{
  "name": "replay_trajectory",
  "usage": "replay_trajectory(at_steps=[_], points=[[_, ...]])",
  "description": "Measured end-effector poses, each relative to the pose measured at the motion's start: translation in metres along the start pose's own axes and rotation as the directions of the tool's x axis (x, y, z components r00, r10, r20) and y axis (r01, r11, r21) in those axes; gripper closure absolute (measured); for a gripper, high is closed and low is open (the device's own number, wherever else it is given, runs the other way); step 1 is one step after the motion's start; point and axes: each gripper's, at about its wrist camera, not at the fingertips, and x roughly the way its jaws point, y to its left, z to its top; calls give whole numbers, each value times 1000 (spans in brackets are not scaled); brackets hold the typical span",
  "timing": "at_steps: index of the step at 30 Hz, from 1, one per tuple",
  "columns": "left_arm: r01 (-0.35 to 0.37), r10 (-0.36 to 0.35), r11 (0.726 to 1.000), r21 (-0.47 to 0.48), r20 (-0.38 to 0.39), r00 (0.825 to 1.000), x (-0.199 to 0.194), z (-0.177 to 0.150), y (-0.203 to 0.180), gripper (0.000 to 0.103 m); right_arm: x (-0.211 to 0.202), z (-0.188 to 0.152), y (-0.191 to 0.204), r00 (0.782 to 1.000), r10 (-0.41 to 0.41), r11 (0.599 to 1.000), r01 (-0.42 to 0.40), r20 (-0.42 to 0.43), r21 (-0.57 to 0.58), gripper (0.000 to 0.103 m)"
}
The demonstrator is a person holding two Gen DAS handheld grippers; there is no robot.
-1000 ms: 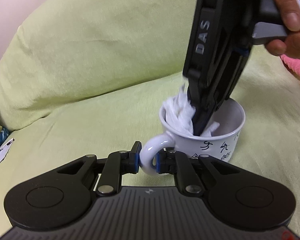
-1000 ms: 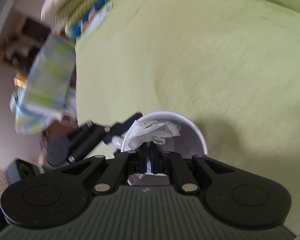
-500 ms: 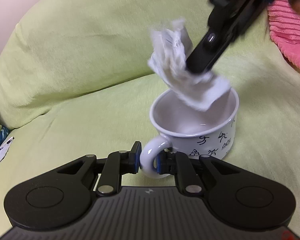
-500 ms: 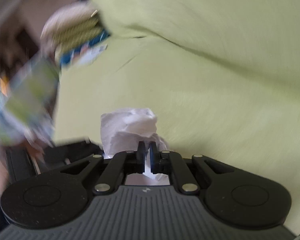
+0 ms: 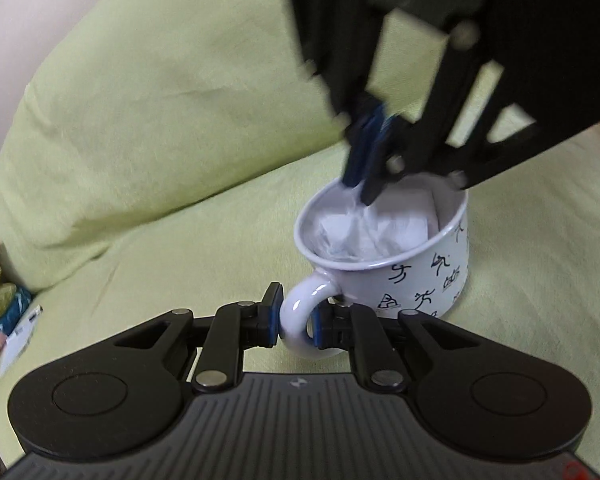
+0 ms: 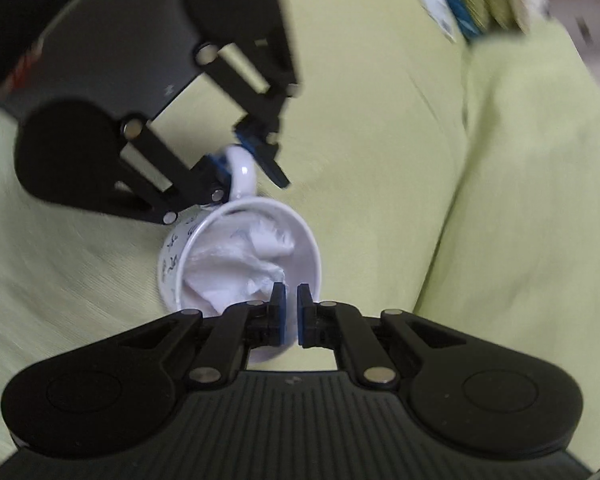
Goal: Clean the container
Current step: 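Raise the tissue and wipe the mug interior again with the right gripper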
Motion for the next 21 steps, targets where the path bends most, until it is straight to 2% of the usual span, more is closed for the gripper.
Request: replay_trajectory(at_steps=[4, 6, 8, 11, 15, 18, 19, 21], points=[[-19, 18, 999, 40, 8, 1000, -3, -1, -7, 89, 3, -3, -2, 998, 63, 993, -59, 28, -101, 100], [-19, 18, 999, 40, 8, 1000, -4, 0, -8, 89, -1, -6, -13, 991, 133, 989, -131, 24, -66, 93], [-23, 22, 999, 42, 8, 1000, -3, 0, -8, 89, -8, -4, -27, 974, 220, 975, -221, 45, 8, 89], [-27, 27, 999, 45, 7, 1000, 0, 0, -7, 89, -3, -7, -43, 956, 283, 951, -291, 85, 105, 84], [-29, 29, 998, 48, 10, 1000, -4, -1, -12, 89, 17, -1, -46, 948, 300, 945, -310, 107, 101, 85], [-26, 26, 998, 61, 12, 1000, -4, -2, -13, 89, 33, -2, -50, 913, 387, 908, -402, 128, 119, 88], [-31, 30, 997, 69, 16, 999, -4, -3, -14, 90, 36, -2, -54, 907, 401, 899, -417, 128, 137, 95], [-37, 36, 996, 79, 25, 999, -4, -3, -16, 90, 46, -2, -59, 910, 404, 894, -414, 93, 172, 97]])
